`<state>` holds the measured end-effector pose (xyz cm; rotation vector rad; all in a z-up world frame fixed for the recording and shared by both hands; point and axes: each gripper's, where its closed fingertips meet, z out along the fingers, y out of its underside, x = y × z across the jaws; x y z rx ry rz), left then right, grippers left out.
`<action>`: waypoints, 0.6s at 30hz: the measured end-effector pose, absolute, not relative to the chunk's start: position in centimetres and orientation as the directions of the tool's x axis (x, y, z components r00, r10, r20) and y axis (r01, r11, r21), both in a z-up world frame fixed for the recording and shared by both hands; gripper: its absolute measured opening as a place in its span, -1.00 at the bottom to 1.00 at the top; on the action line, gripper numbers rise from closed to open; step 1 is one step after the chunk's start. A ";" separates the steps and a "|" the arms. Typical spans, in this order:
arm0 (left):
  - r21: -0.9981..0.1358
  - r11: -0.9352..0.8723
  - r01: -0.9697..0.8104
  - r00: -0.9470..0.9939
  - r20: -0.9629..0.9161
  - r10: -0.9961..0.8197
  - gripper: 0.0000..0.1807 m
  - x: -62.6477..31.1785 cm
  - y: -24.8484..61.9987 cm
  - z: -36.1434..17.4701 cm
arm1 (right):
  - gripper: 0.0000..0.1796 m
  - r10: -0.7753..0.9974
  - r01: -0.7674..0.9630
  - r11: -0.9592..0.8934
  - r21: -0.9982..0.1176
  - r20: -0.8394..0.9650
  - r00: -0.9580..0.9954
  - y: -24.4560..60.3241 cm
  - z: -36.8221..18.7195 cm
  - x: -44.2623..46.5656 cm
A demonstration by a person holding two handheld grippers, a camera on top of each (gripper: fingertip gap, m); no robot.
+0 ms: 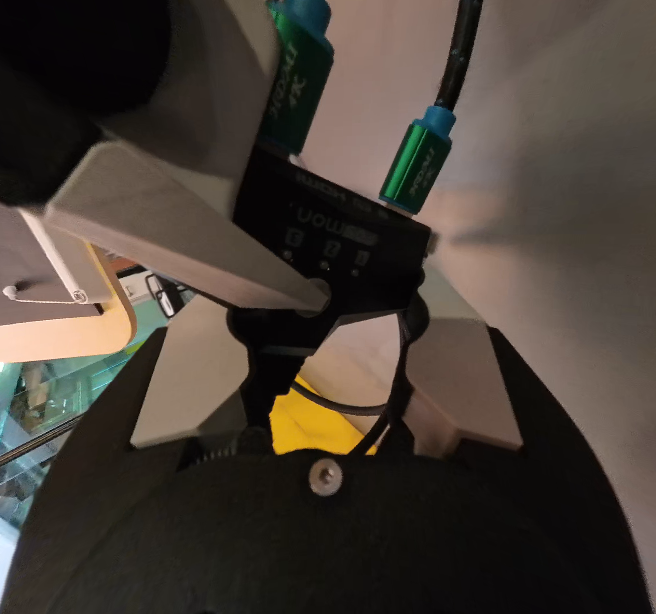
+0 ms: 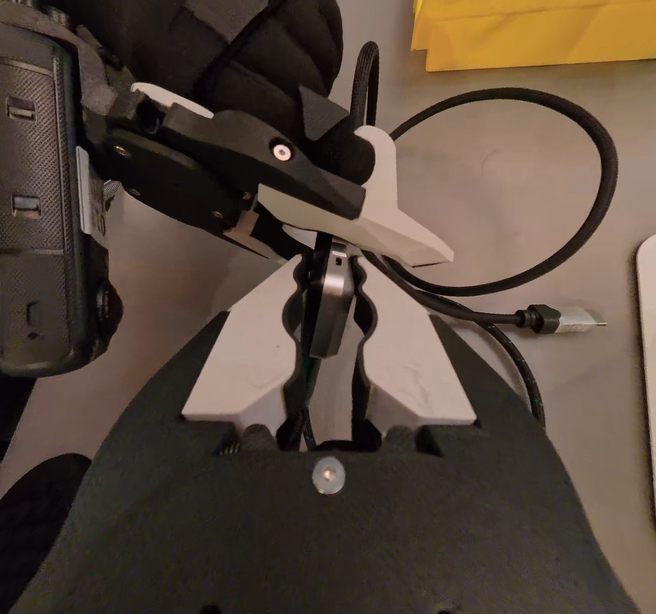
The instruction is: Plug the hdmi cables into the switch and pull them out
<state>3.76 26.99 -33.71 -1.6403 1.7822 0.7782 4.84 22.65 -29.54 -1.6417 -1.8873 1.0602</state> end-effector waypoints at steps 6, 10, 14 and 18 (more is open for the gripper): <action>0.004 0.080 -0.997 -0.054 -0.772 -0.634 0.02 4.5 26.9 -33.1 | -0.77 0.964 0.653 -0.005 -0.758 -0.178 -0.199 22.7 -29.3 5.5; -0.079 0.043 -0.996 0.030 -0.744 -0.667 0.18 4.0 26.5 -31.5 | -0.78 0.978 0.646 -0.027 -0.763 -0.154 -0.141 24.3 -29.2 6.7; -0.214 0.041 -0.976 0.135 -0.742 -0.657 0.26 3.8 25.4 -28.5 | -0.78 0.986 0.608 -0.032 -0.793 -0.125 -0.110 25.1 -27.4 7.9; -0.352 0.036 -0.935 0.268 -0.771 -0.577 0.21 1.8 24.9 -24.6 | -0.78 0.994 0.594 -0.008 -0.805 -0.069 -0.081 25.9 -25.5 9.3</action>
